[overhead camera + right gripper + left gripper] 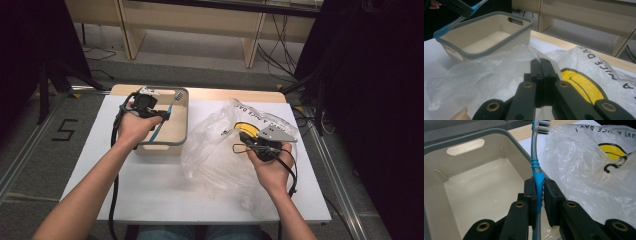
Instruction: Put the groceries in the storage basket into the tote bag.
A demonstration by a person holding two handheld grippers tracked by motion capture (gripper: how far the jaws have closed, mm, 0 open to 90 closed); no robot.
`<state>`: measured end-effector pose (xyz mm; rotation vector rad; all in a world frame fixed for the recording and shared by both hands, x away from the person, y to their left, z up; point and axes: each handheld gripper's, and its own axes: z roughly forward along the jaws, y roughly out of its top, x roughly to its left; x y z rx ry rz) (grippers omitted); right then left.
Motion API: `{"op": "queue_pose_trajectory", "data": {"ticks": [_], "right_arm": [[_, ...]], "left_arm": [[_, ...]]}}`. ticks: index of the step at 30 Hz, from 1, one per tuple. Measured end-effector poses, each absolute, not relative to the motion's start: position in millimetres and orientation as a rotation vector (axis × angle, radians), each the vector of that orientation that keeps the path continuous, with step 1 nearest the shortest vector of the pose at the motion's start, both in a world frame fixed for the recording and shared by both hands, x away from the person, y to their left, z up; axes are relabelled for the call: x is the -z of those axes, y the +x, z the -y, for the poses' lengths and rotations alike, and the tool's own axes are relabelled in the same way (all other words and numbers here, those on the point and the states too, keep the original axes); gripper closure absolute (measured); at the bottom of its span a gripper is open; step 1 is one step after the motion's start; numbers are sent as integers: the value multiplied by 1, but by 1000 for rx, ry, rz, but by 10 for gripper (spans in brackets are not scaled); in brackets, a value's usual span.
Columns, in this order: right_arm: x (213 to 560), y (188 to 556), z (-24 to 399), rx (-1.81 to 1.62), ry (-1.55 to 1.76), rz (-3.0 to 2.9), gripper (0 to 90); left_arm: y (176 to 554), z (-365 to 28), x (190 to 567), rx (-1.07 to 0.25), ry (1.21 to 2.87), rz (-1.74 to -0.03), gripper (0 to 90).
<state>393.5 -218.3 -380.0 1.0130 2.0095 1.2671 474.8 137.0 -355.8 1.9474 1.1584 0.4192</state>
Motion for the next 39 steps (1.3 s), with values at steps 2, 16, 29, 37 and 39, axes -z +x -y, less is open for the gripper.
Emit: {"op": "queue_pose_trajectory", "data": {"ticks": [2,16,29,37,39], "right_arm": [[380,394,218,-1267,1014,-2010,900],[380,394,218,-1271,1014,-2008,900],[381,393,218,-1270,1016,-2011,900],[382,394,217,-1270,1018,-2013,900],[383,394,218,-1269,1019,-2016,900]], "left_arm": [[470,-137,356,-419,1950,-1146,806],[444,-132,361,-408,1974,-1068,806],[414,-122,365,-374,1981,-991,806],[399,-112,368,-354,1999,-945,806],[394,-109,369,-347,2006,-929,806]]}}
